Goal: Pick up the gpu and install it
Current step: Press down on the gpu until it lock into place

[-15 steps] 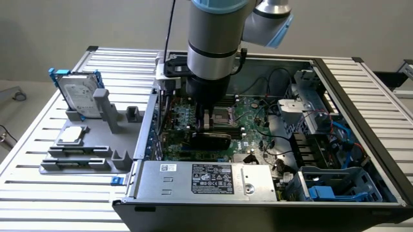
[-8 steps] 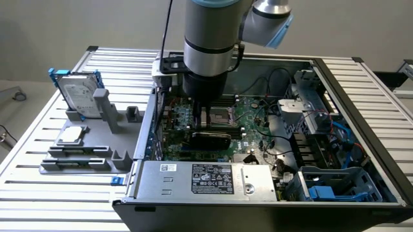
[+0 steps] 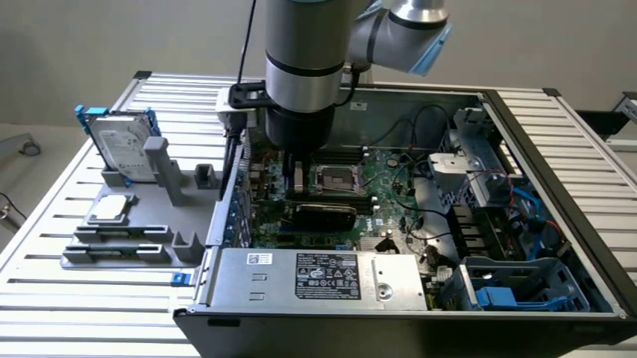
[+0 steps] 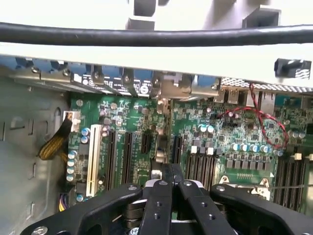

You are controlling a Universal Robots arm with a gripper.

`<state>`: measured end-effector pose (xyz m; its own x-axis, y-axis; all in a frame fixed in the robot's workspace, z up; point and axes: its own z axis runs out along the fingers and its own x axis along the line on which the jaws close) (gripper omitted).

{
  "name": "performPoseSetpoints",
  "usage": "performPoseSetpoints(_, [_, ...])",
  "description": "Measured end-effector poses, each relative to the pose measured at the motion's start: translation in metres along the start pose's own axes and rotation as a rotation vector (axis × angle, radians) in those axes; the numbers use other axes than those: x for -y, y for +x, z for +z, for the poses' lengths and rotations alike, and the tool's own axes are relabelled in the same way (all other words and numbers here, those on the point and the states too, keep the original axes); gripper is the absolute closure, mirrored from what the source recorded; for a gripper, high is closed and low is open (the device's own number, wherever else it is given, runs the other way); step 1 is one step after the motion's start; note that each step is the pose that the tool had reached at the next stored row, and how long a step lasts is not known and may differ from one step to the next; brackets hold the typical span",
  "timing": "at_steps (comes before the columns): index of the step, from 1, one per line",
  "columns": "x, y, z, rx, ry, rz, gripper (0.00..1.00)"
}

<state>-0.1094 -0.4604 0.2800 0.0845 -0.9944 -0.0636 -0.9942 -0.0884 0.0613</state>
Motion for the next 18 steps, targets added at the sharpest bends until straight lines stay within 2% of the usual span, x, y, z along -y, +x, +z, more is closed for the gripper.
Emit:
performPoseSetpoints(6, [-0.01, -0.001, -0.0009, -0.0004, -0.0024, -0.001, 0.89])
performPoseSetpoints(14, [-0.0262, -0.002, -0.0002, -0.0063, -0.0037, -0.003, 0.89])
performPoseSetpoints(18, [-0.0309, -0.003, -0.0009, -0.0081, -0.005, -0.005, 0.89])
